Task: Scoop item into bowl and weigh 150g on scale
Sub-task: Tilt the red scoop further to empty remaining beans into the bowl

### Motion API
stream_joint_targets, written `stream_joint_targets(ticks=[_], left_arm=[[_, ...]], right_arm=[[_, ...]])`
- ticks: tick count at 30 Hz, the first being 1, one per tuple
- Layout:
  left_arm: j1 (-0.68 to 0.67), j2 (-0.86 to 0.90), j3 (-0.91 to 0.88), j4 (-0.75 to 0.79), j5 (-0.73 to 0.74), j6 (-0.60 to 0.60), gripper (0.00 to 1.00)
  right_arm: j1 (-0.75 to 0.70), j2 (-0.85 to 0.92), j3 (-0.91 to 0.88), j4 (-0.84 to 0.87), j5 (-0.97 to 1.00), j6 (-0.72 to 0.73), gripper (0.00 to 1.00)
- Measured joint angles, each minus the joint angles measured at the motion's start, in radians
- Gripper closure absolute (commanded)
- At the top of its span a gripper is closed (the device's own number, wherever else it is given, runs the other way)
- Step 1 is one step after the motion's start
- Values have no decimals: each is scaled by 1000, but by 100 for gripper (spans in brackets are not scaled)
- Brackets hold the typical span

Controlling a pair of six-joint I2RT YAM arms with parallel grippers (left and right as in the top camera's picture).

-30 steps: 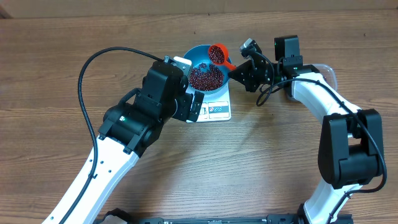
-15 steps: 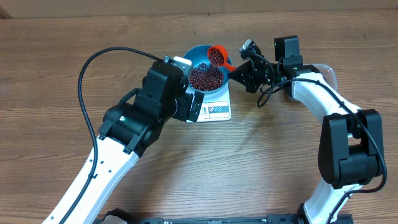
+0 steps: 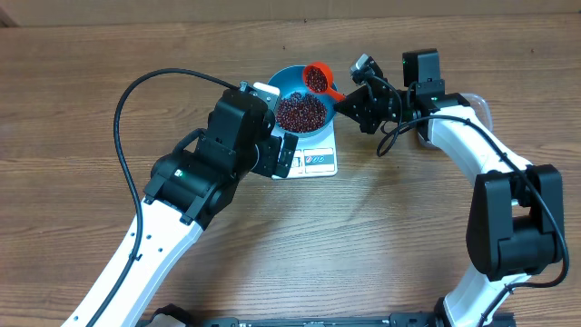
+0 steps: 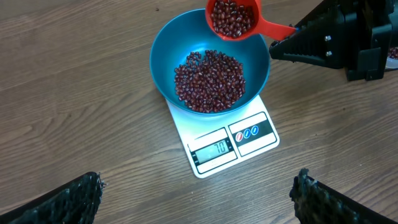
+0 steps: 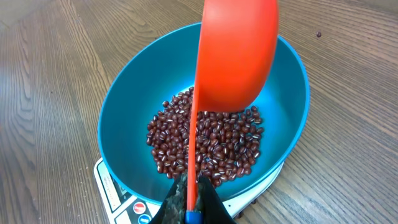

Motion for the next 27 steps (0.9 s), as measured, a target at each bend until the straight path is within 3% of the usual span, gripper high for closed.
stream_joint_targets(ticks=[12, 27], left_arm=[[0, 0, 0, 0, 0, 0, 0], [0, 0, 0, 0, 0, 0, 0]], right_arm=[[0, -23, 2, -29, 37, -76, 96], [0, -37, 3, -47, 104, -294, 96]])
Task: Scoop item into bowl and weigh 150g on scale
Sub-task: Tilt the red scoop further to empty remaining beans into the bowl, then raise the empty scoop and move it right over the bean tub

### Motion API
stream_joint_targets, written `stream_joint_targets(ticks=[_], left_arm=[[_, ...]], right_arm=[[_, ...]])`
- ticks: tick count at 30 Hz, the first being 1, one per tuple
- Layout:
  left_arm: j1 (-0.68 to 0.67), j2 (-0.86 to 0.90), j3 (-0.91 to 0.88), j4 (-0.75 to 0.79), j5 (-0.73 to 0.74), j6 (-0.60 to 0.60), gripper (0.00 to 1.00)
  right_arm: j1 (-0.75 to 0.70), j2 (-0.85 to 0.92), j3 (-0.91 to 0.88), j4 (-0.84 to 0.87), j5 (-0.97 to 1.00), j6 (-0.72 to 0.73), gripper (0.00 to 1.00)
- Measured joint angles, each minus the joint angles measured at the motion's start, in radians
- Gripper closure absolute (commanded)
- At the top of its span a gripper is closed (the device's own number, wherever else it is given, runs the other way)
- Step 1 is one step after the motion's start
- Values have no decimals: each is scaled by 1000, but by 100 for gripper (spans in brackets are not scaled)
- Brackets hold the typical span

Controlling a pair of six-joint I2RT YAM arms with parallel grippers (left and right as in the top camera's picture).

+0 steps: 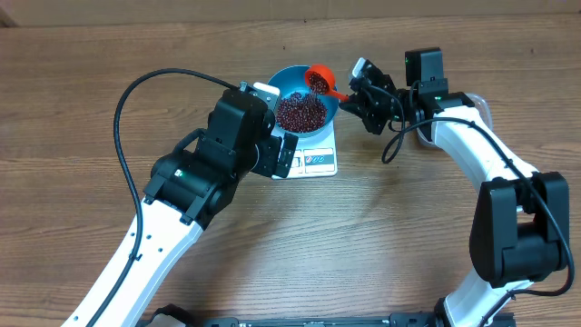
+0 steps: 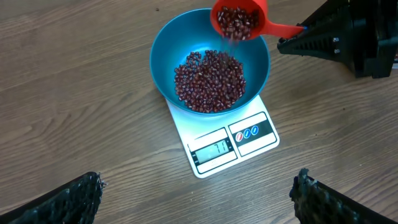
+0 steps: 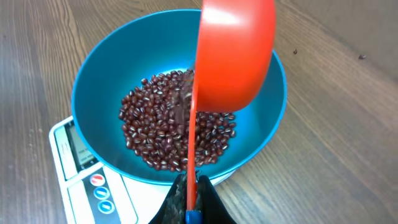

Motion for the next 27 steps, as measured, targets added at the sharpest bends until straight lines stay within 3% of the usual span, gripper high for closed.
stream_joint_targets(ticks=[12, 27], left_arm=[[0, 0, 0, 0, 0, 0, 1], [0, 0, 0, 0, 0, 0, 0]], right_arm=[[0, 0, 0, 0, 26, -224, 97], [0, 0, 0, 2, 50, -317, 96]])
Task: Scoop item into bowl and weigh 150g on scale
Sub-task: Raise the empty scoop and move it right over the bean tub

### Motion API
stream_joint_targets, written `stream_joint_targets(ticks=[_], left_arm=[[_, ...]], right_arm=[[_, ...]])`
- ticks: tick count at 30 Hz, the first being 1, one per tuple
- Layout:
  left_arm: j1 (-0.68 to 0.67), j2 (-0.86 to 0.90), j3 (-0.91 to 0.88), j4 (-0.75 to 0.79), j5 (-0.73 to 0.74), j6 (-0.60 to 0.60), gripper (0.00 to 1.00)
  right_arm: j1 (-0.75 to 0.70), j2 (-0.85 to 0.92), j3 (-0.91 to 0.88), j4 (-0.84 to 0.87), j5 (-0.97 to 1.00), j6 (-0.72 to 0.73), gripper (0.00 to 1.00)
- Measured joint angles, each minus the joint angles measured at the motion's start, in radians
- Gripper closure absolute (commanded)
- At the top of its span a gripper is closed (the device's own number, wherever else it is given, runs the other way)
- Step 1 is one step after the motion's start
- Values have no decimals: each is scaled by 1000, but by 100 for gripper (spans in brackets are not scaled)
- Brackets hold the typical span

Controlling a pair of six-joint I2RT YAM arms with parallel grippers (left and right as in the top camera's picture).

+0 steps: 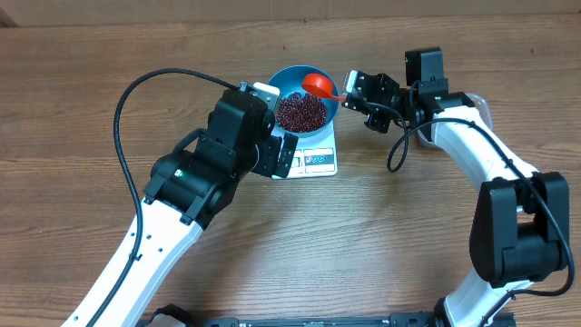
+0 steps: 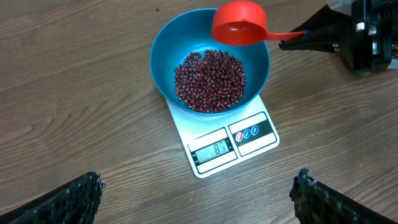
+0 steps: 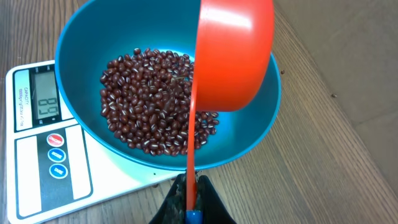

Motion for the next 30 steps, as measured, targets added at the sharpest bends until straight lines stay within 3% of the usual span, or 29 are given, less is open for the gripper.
stream_joint_targets(ticks=[11, 30], left_arm=[[0, 0, 0, 0, 0, 0, 0], [0, 0, 0, 0, 0, 0, 0]], right_arm=[[0, -2, 0, 1, 4, 56, 96], [-9, -306, 5, -97, 16, 481, 96]])
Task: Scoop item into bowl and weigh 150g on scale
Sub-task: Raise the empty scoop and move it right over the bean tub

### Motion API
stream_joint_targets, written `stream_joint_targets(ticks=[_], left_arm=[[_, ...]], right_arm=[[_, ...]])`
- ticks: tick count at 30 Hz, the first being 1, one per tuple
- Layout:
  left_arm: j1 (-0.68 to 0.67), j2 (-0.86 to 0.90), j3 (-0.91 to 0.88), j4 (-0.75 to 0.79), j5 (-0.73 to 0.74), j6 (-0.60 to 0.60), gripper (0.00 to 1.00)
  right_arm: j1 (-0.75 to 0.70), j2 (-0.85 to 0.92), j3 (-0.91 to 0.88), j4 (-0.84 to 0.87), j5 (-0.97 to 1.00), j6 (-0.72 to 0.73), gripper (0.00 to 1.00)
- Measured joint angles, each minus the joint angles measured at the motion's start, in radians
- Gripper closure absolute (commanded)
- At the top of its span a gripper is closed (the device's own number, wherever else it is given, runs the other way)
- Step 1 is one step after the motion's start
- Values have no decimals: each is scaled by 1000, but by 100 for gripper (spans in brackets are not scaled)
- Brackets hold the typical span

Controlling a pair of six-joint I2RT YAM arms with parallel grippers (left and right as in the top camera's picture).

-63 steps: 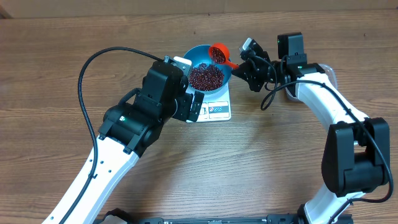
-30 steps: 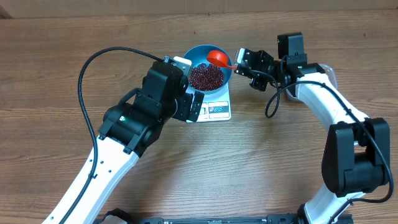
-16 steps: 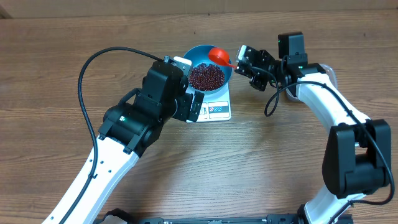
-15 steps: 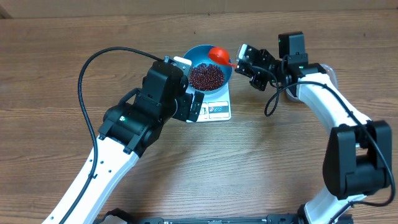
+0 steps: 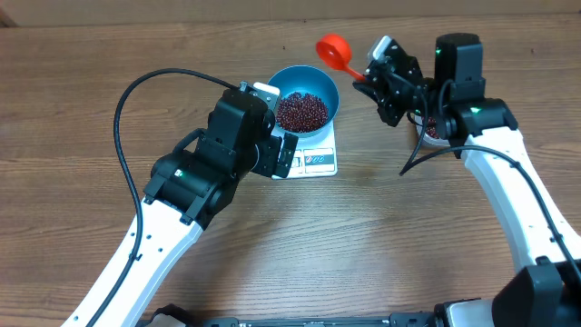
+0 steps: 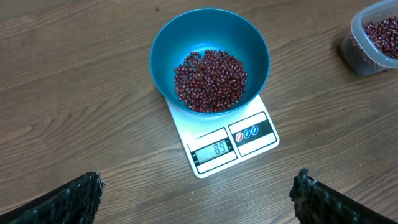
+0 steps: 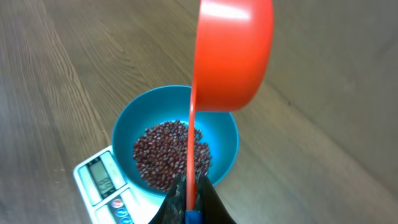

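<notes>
A blue bowl (image 6: 209, 59) of red beans (image 6: 210, 80) sits on a white scale (image 6: 225, 144) whose display reads 89. My right gripper (image 7: 191, 198) is shut on the handle of an orange scoop (image 7: 234, 56), held high above the bowl; in the overhead view the orange scoop (image 5: 330, 46) hangs up and right of the blue bowl (image 5: 306, 102), its cup turned away. A clear tub of beans (image 6: 375, 37) stands at the right. My left gripper (image 6: 198, 198) hovers open in front of the scale, nothing between its fingers (image 6: 62, 199).
The left arm (image 5: 213, 159) stretches over the table just left of the scale in the overhead view. The right arm (image 5: 495, 173) covers most of the bean tub there. Bare wooden tabletop (image 5: 381, 245) lies around.
My right gripper has lifted and drawn back to the right with the scoop, clear of the bowl. The scale reading went from 87 to 89. The left arm has not moved.
The scoop was full of beans over the bowl's far rim, scale at 70. Then it was tipped with beans falling, reading 71. Then it was turned over above the bowl at 87. Now it is raised away and the scale shows 89.
</notes>
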Motion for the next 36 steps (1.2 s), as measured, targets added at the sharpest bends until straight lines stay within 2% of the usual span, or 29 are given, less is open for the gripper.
stream_joint_targets(ticks=[11, 27, 36], left_arm=[[0, 0, 0, 0, 0, 0, 0], [0, 0, 0, 0, 0, 0, 1], [0, 0, 0, 0, 0, 0, 0]], right_arm=[[-127, -16, 1, -199, 160, 182, 96], [-392, -16, 1, -324, 196, 235, 96], [-425, -16, 1, -352, 197, 250, 96]])
